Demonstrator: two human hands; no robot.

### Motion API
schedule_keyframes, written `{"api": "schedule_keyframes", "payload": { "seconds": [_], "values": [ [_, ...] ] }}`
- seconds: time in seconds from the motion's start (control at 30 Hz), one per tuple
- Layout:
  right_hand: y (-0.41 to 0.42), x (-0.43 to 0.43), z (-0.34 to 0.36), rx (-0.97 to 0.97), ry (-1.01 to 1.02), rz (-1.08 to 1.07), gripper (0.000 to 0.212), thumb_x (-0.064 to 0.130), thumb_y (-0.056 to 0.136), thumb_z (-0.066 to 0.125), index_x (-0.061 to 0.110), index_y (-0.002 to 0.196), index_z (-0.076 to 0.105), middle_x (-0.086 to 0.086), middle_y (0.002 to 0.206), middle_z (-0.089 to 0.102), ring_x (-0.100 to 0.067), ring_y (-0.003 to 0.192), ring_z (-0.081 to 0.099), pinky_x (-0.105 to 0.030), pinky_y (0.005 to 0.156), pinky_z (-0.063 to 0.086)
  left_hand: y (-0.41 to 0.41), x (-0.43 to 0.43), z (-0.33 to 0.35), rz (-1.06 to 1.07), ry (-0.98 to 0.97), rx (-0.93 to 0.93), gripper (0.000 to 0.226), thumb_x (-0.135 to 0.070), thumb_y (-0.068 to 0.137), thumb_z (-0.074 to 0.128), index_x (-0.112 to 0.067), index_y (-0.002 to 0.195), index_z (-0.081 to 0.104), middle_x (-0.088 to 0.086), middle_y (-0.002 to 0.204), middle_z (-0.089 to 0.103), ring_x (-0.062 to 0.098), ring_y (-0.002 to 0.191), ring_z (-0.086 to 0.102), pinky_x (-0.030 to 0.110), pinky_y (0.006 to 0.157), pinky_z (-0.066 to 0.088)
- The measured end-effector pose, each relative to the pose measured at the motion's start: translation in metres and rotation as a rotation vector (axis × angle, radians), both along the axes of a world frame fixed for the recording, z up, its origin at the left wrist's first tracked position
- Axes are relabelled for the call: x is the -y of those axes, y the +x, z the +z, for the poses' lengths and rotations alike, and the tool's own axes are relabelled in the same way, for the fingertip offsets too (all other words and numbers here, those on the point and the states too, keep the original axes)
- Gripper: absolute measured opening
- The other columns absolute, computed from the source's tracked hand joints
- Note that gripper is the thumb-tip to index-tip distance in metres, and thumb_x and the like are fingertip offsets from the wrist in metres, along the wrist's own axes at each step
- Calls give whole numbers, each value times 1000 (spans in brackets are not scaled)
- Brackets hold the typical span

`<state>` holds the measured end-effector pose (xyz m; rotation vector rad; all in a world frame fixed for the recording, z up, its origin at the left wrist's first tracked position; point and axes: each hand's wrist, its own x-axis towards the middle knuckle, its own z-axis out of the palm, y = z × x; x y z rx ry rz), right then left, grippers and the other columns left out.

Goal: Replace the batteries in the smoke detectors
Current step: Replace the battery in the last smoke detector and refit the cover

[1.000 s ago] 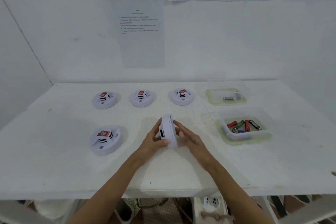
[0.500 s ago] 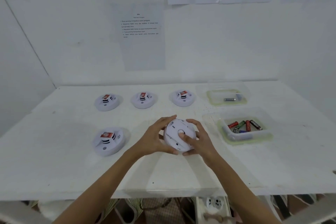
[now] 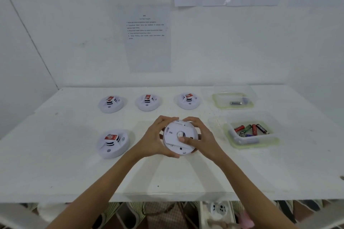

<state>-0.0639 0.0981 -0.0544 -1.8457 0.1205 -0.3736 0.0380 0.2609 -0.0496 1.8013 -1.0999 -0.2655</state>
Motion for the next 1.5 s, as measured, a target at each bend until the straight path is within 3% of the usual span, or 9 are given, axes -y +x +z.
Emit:
{"api": "schedule_keyframes", "payload": {
  "seconds": [0.1, 0.27, 0.4, 0.5, 0.63, 0.8, 0.9, 1.1, 1.5],
  "values": [
    [1, -1, -1, 29, -181, 14, 74, 53, 52, 74, 35, 121, 53, 11, 121, 51, 0, 111, 47, -17, 89, 45, 2, -4, 4, 23, -39, 15, 93, -38, 36, 87, -36, 121, 49, -15, 119, 50, 1, 106, 53, 14, 75, 49],
    [5, 4, 9, 28, -508, -30, 75, 51, 53, 79, 38, 122, 53, 11, 119, 34, -3, 114, 28, -14, 84, 34, -1, -5, 4, 19, -35, -5, 94, -36, 39, 87, -31, 125, 50, -17, 124, 55, -2, 105, 54, 10, 76, 46],
    [6, 4, 13, 115, -722, 12, 75, 61, 57, 62, 26, 123, 55, 5, 112, 40, -6, 104, 30, -16, 78, 33, 1, -7, 1, 9, -13, -21, 94, -37, 37, 87, -33, 124, 50, -20, 119, 58, -2, 101, 56, 13, 76, 48],
    [6, 4, 14, 123, -724, 82, 75, 58, 57, 63, 16, 119, 58, 0, 109, 44, -9, 99, 42, -22, 78, 40, 1, -8, -1, 0, 1, -37, 96, -35, 37, 88, -29, 125, 52, -19, 117, 60, -2, 100, 56, 13, 75, 48],
    [7, 4, 11, 123, -705, 141, 78, 57, 55, 65, 13, 119, 56, -2, 109, 40, -15, 92, 48, -14, 74, 38, -1, -9, -4, -18, 2, -27, 96, -34, 36, 88, -29, 124, 51, -21, 116, 58, -2, 100, 56, 11, 77, 47],
    [8, 3, 11, 134, -770, 84, 76, 59, 56, 63, 15, 118, 56, -2, 109, 49, -8, 94, 42, -21, 81, 33, -3, -6, -3, 17, -23, -9, 95, -35, 37, 87, -29, 124, 51, -21, 119, 57, -3, 102, 56, 10, 76, 46],
    [9, 2, 14, 182, -780, 22, 69, 56, 59, 64, 18, 116, 59, 1, 103, 56, -4, 93, 42, -15, 77, 30, -1, -6, -1, 32, -51, 34, 95, -30, 37, 89, -31, 124, 51, -21, 122, 56, -1, 104, 55, 11, 74, 46],
    [9, 10, 15, 205, -804, -30, 70, 53, 60, 71, 16, 118, 60, -1, 106, 55, -4, 95, 35, -7, 74, 29, 2, -9, 2, 109, -108, 40, 96, -36, 38, 87, -26, 127, 50, -17, 122, 58, 1, 107, 56, 13, 75, 49],
    [18, 18, 10, 246, -863, 68, 69, 49, 60, 68, 11, 115, 53, -3, 103, 47, -6, 93, 31, -3, 86, 25, 5, -10, 5, 90, -79, 59, 96, -36, 36, 88, -29, 124, 52, -20, 116, 60, 3, 102, 59, 17, 73, 50]
  ]
}}
